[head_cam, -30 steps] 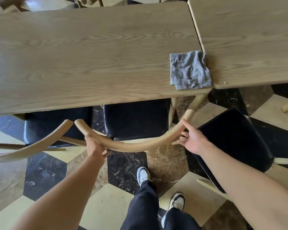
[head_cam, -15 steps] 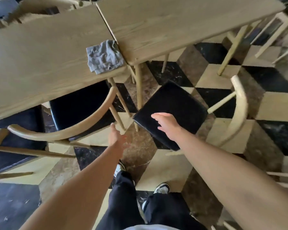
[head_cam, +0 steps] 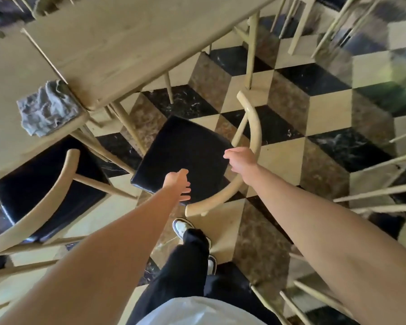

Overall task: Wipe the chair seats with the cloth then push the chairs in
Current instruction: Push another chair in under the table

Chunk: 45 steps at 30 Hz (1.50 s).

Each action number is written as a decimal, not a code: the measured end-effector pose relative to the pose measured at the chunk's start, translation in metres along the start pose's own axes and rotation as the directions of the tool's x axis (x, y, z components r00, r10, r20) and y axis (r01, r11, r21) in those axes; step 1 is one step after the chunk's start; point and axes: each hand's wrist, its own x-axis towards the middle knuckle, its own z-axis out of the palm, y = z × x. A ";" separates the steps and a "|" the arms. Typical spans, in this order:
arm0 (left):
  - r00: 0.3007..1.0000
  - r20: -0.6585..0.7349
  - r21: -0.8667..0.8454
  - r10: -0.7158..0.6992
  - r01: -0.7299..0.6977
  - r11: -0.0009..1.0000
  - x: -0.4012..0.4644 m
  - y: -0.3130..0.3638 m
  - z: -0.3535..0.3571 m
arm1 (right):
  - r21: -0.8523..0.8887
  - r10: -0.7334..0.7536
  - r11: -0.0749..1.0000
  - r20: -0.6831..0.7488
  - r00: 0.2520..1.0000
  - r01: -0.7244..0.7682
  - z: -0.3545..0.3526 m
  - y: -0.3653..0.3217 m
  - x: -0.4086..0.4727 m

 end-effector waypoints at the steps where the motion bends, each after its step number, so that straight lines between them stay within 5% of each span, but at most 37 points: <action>1: 1.000 0.014 0.013 -0.002 0.002 1.000 0.008 0.008 0.010 | -0.029 0.007 1.000 -0.015 1.000 -0.008 -0.011 0.000 0.011; 9: 0.997 0.071 -0.009 -0.028 0.028 1.000 0.056 0.053 0.057 | -0.161 0.092 0.983 0.012 0.996 -0.089 -0.044 -0.031 0.082; 14: 0.999 -0.007 -0.125 -0.042 0.041 0.991 0.085 0.084 0.055 | -0.329 0.026 0.944 -0.040 0.999 -0.038 -0.040 -0.075 0.138; 21: 0.984 -0.143 -0.289 -0.106 0.061 0.955 0.109 0.107 0.058 | -0.643 -0.035 0.741 0.251 0.967 0.194 -0.019 -0.104 0.207; 24: 0.967 -0.219 -0.342 -0.130 0.049 0.938 0.114 0.109 0.070 | -0.739 -0.117 0.459 0.500 0.858 0.494 -0.010 -0.114 0.222; 27: 0.908 -0.346 -0.379 -0.235 0.094 0.921 0.102 0.090 0.095 | -0.562 -0.173 0.143 0.796 0.580 0.814 -0.022 -0.121 0.222; 29: 0.873 -0.440 -0.055 -0.210 0.207 0.977 0.088 0.065 0.108 | -0.420 -0.251 0.028 0.875 0.413 0.907 -0.040 -0.117 0.227; 31: 0.827 -0.538 0.289 -0.166 0.365 0.885 0.065 0.042 0.123 | -0.344 -0.273 -0.137 0.914 0.298 0.929 -0.056 -0.117 0.236; 36: 0.687 -0.724 0.395 -0.063 0.488 0.779 0.011 -0.005 0.163 | -0.337 -0.161 -0.524 0.941 0.298 0.782 -0.084 -0.115 0.260; 40: 0.499 -0.864 0.164 -0.068 0.406 0.899 -0.017 -0.021 0.195 | -0.417 -0.292 -0.523 0.907 0.303 0.743 -0.100 -0.116 0.266; 42: 0.416 -0.870 -0.148 -0.264 0.291 0.945 -0.018 -0.025 0.206 | -0.516 -0.398 -0.367 0.839 0.371 0.774 -0.108 -0.110 0.262; 45: 0.396 -0.700 -0.585 -0.595 0.160 0.795 -0.006 -0.023 0.210 | -0.646 -0.436 -0.031 0.695 0.572 0.763 -0.116 -0.104 0.253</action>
